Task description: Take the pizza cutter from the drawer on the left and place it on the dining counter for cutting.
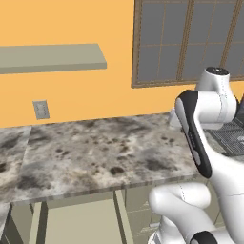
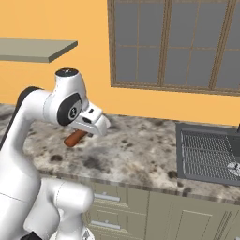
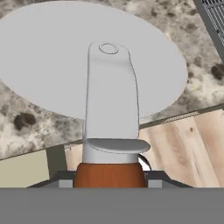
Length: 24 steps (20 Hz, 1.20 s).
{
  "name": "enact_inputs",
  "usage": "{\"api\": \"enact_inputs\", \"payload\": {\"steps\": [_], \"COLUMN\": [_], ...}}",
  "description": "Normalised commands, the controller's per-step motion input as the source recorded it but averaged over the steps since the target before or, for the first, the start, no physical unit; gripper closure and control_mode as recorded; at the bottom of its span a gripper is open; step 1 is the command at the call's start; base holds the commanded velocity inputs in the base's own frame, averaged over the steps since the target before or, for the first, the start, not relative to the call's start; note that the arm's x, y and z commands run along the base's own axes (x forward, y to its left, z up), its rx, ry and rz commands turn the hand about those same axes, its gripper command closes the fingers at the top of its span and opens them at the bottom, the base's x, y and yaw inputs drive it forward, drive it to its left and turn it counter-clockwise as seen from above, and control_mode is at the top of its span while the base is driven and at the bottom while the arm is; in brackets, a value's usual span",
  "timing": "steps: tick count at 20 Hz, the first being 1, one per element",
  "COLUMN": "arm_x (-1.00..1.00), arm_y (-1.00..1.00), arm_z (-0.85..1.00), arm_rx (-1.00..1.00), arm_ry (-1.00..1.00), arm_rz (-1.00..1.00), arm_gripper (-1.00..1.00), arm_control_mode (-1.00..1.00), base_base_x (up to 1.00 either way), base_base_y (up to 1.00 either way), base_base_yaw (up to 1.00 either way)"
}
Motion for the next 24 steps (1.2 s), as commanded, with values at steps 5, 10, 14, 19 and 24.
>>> {"api": "enact_inputs", "payload": {"steps": [5,10,14,19,24], "arm_x": [0.01,0.0,0.0,0.0,0.0], "arm_y": [-0.07,0.0,0.0,0.0,0.0], "arm_z": [0.0,0.0,0.0,0.0,0.0], "arm_rx": [0.0,0.0,0.0,0.0,0.0], "arm_ry": [0.0,0.0,0.0,0.0,0.0], "arm_rz": [-0.01,0.0,0.0,0.0,0.0], "arm_gripper": [1.0,1.0,1.0,1.0,1.0], "arm_control_mode": [1.0,1.0,1.0,1.0,1.0], "base_base_x": [0.0,-0.28,-0.19,-0.08,0.0], "base_base_y": [-0.2,-0.99,-0.97,-0.63,-0.65], "base_base_yaw": [0.0,-0.14,-0.5,-0.75,-0.77]}}
